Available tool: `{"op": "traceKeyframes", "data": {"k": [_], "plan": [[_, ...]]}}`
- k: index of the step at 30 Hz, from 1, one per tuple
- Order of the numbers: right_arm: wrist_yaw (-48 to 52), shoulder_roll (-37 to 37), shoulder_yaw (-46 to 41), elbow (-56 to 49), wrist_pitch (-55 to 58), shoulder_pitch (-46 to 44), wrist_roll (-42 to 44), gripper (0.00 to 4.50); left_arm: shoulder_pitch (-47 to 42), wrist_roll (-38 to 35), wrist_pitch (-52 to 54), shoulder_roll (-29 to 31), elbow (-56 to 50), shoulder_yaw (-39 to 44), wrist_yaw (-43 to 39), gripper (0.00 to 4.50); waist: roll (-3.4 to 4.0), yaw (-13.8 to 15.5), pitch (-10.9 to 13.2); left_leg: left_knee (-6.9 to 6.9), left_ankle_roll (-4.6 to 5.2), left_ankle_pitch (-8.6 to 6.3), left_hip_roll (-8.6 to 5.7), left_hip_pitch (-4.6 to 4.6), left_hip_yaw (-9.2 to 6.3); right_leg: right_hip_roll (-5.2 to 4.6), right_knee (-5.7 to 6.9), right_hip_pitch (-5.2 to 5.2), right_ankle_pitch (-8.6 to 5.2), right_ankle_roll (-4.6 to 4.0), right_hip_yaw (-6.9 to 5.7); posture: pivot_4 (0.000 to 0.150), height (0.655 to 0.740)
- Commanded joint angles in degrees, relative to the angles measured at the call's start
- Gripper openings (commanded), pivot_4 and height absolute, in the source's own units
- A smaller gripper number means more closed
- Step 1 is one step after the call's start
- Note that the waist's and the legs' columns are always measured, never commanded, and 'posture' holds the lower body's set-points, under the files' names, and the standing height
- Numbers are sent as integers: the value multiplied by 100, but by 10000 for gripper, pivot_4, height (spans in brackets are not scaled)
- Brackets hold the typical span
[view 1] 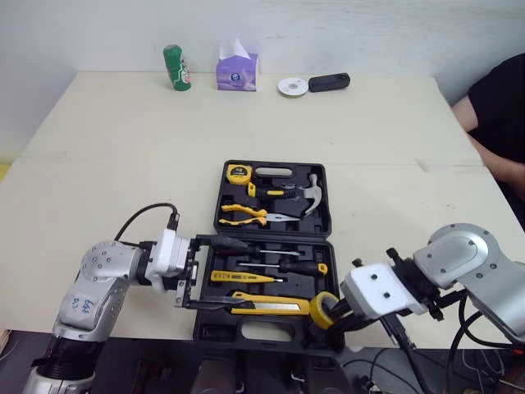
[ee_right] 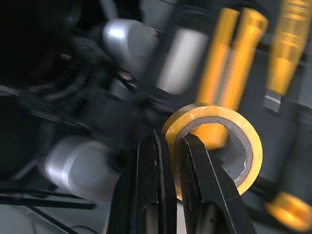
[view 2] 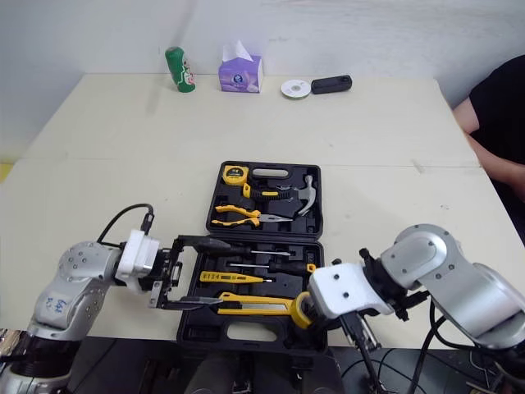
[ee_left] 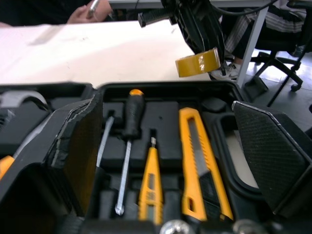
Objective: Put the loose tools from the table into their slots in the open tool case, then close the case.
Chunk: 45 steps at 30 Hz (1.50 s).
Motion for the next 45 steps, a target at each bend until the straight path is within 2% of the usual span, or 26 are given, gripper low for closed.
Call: {"op": "traceKeyframes", "data": {"k": [1, 5, 13, 18, 45], "plan": [[-378, -48, 125, -791, 253, 209, 156, 275, 566, -237, 272, 165, -711, 90, 177, 45000, -6, 0, 2, 0, 1, 0, 0, 1, 0, -1, -1, 1, 0, 0, 0, 1500, 7400], [-605, 64, 376, -950, 311, 262, 79, 275, 717, -178, 340, 236, -766, 178, 299, 45000, -8, 3, 3, 0, 6, -7, 0, 2, -6, -7, 1, 2, 0, 0, 0, 1500, 7400], [-944, -21, 1064, -551, -42, 403, -771, 275, 529, -146, 392, 335, -656, 163, 353, 45000, -11, 2, 1, 1, 7, -7, -2, 1, -8, -6, 1, 3, -1, -1, -4, 1500, 7400], [-882, -300, 1265, -543, -66, 419, -1098, 275, 547, -171, 448, 352, -683, 152, 394, 45000, -15, -1, -1, 0, 6, -7, -1, 2, -8, -5, 0, 3, -1, -1, -5, 1500, 7400], [-561, -313, 1687, -518, 269, 56, -1057, 275, 642, -102, 466, 290, -631, 114, 625, 45000, -23, 12, -6, 1, 11, -10, -1, 2, -11, -7, -5, 7, -1, -1, -7, 1500, 7400]]}}
